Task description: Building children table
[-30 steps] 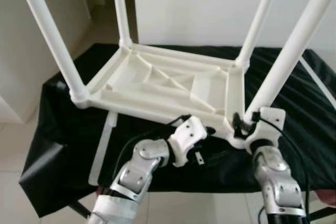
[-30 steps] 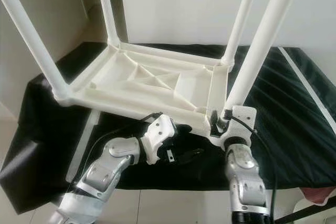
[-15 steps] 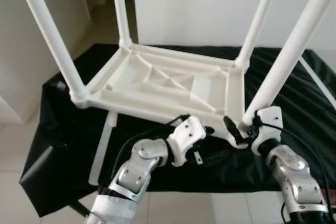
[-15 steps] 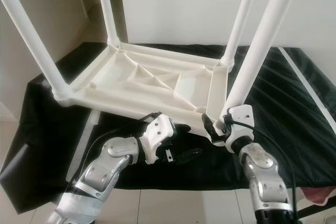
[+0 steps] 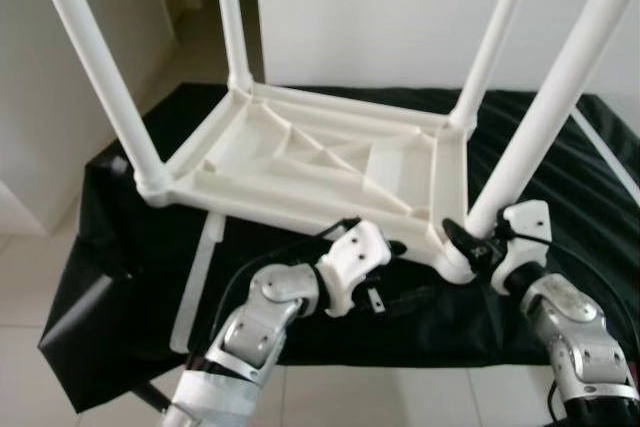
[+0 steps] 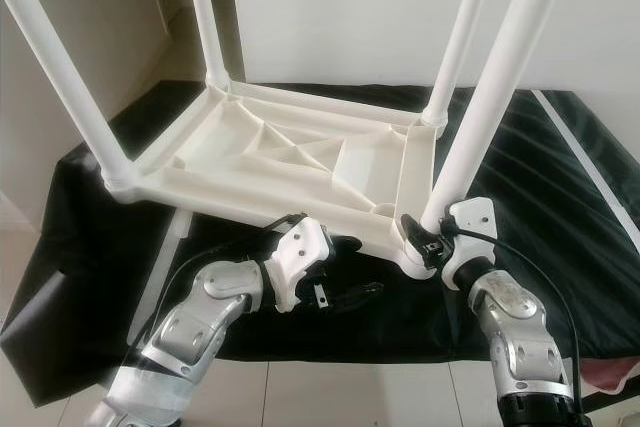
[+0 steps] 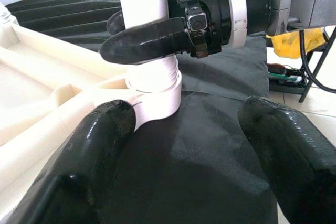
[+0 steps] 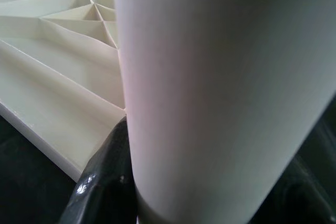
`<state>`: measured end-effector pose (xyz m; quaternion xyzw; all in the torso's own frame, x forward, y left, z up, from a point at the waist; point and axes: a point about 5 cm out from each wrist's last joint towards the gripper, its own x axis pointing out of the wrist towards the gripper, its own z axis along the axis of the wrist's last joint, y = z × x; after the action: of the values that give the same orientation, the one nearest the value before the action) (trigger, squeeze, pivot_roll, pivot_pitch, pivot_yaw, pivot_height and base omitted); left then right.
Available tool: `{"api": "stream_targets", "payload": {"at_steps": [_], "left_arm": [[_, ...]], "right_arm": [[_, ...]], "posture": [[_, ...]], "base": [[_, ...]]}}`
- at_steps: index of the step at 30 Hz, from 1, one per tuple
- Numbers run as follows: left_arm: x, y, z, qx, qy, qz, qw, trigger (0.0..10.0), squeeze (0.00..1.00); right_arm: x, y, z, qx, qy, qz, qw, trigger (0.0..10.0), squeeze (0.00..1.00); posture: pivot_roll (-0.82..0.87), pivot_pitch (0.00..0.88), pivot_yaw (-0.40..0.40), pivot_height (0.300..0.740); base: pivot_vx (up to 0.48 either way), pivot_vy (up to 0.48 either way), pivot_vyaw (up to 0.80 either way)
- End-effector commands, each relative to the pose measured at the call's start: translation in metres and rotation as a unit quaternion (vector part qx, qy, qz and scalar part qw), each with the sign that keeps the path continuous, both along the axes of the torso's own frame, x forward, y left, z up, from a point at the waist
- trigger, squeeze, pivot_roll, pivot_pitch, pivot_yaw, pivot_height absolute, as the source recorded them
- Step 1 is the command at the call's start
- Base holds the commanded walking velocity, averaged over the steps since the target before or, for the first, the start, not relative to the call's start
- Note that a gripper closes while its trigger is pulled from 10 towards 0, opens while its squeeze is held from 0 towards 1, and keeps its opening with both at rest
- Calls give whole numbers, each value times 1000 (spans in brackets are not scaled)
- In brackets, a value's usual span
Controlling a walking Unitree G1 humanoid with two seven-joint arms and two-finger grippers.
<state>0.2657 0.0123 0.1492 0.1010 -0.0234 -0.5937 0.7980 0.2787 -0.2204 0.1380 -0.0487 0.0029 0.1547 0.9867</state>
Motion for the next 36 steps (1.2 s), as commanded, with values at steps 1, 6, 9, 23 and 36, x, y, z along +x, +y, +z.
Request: {"api": "stream_targets", "payload": {"at_steps": [1,6,9,23,36], "left_arm": [[2,0,4,-3,-5,16,1000,10000,0],[2,0,4,-2,-6,15,1000,10000,0],[2,0,4,-2,-5,14,1000,10000,0],[4,-1,5,-5,-5,15,1000,10000,0],[3,-2,4,-6,-3,18,1000,10000,0]], "right_arm": [[-2,-5,-10,0,18,-23,1000,10000,0],[0,-2,-13,4,28,-51,998,10000,0],[3,6,-10,36,30,-82,996,10000,0],[9,31,-7,98,36,-260,960,10000,0],[10,53,-10,114,49,-370,921,10000,0]], "posture": [[3,0,-16,740],[-2,0,-10,740],[-5,0,-10,740],[-6,0,-16,740],[5,0,-26,740]], "base": [[0,0,0],[0,0,0],[0,0,0],[0,0,0],[0,0,0]]}}
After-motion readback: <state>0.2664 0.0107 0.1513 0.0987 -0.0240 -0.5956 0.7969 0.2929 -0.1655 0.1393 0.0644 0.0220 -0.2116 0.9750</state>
